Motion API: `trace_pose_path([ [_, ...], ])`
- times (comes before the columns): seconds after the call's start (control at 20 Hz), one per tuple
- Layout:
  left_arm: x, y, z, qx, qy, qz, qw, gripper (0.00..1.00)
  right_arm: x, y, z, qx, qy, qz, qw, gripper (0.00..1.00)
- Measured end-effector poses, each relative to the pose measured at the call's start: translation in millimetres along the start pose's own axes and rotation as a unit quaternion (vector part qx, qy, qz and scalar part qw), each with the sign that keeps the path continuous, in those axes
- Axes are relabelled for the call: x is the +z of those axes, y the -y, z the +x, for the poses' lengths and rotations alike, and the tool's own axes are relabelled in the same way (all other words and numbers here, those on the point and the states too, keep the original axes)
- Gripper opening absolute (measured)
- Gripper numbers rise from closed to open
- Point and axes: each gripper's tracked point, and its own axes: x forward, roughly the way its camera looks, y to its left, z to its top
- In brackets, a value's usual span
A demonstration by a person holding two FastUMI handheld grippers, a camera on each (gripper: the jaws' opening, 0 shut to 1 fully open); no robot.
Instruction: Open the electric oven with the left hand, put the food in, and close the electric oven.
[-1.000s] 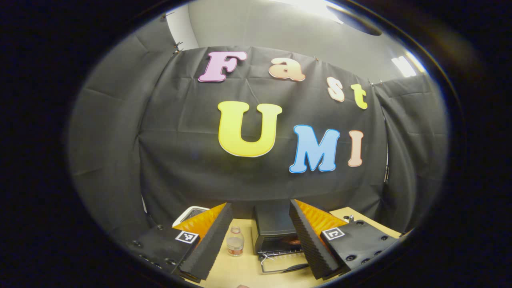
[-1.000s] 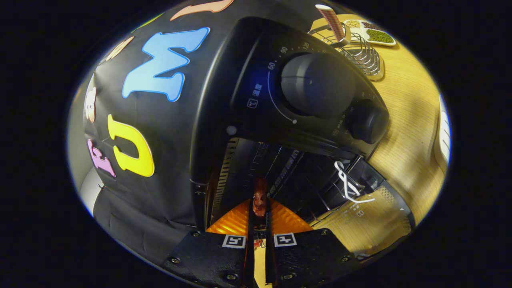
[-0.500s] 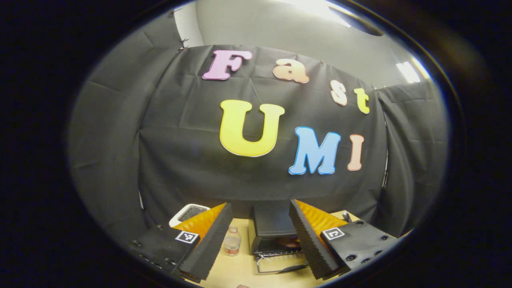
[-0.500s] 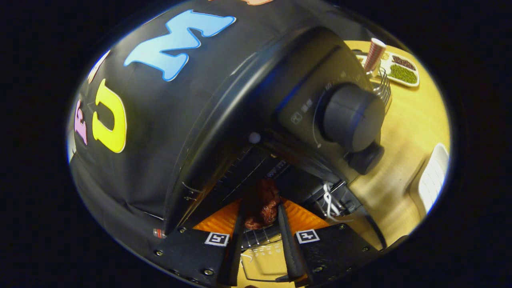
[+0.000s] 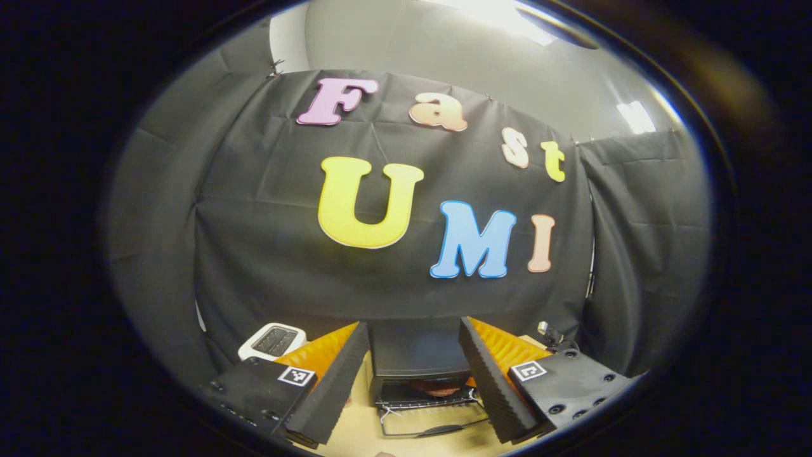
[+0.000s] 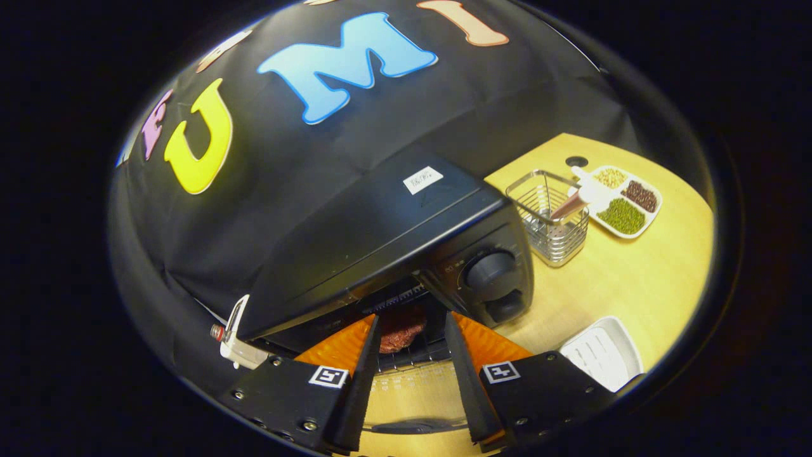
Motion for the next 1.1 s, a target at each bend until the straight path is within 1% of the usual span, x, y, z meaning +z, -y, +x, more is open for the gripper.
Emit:
trace_pose_path([
  [0.1, -1.7, 11.0, 3.5, -0.001, 0.003, 0.007, 1.000, 0.89, 12.7, 3.1, -27.6, 0.000, 0.019, -0.039, 0.999, 0.63],
  [0.2, -3.5, 22.7, 8.0, 0.005, 0.006, 0.017, 1.000, 1.00, 33.4, 9.8, -59.6, -0.008, 0.048, -0.081, 0.996, 0.62],
  [0.25, -3.3, 27.0, 9.3, 0.011, 0.007, 0.022, 1.000, 1.00, 47.6, 12.7, -76.6, -0.010, 0.066, -0.099, 0.993, 0.62],
  [0.3, -3.7, 33.7, 10.3, 0.015, 0.009, 0.024, 1.000, 0.97, 61.2, 15.5, -94.2, -0.012, 0.086, -0.117, 0.989, 0.62],
  [0.35, -4.4, 42.6, 12.1, 0.014, 0.011, 0.024, 1.000, 0.97, 78.3, 18.1, -113.0, -0.011, 0.109, -0.133, 0.985, 0.62],
  [0.45, -5.2, 60.8, 14.3, 0.010, 0.014, 0.027, 0.999, 0.89, 111.0, 19.7, -151.5, -0.008, 0.154, -0.158, 0.975, 0.62],
  [0.5, -5.5, 67.3, 14.5, 0.010, 0.016, 0.030, 0.999, 0.89, 123.2, 18.5, -169.4, -0.005, 0.170, -0.165, 0.972, 0.62],
  [0.6, -5.5, 85.1, 15.7, 0.008, 0.019, 0.033, 0.999, 1.00, 147.4, 18.4, -204.0, -0.001, 0.199, -0.177, 0.964, 0.62],
  [0.7, -5.2, 103.2, 17.0, 0.002, 0.022, 0.038, 0.999, 0.89, 170.8, 16.0, -232.4, 0.002, 0.226, -0.179, 0.957, 0.62],
  [0.8, -4.1, 117.2, 18.3, -0.002, 0.025, 0.044, 0.999, 0.94, 191.7, 21.7, -257.4, -0.011, 0.254, -0.190, 0.948, 0.62],
  [0.85, -4.7, 123.6, 18.7, -0.002, 0.026, 0.045, 0.999, 0.96, 193.9, 21.0, -261.2, -0.012, 0.265, -0.198, 0.944, 0.62],
  [0.9, -5.9, 128.5, 19.4, -0.004, 0.026, 0.044, 0.999, 0.98, 198.6, 17.9, -266.2, -0.007, 0.271, -0.203, 0.941, 0.62],
  [0.95, -7.1, 133.2, 20.5, -0.005, 0.026, 0.043, 0.999, 1.00, 202.7, 17.2, -270.7, -0.005, 0.273, -0.203, 0.940, 0.62],
  [1.0, -7.1, 135.9, 20.6, -0.003, 0.027, 0.043, 0.999, 1.00, 205.6, 19.5, -276.7, -0.008, 0.273, -0.198, 0.941, 0.62],
  [1.1, -4.4, 137.0, 19.8, 0.005, 0.031, 0.047, 0.998, 1.00, 214.8, 22.1, -283.1, -0.010, 0.280, -0.192, 0.941, 0.68],
])
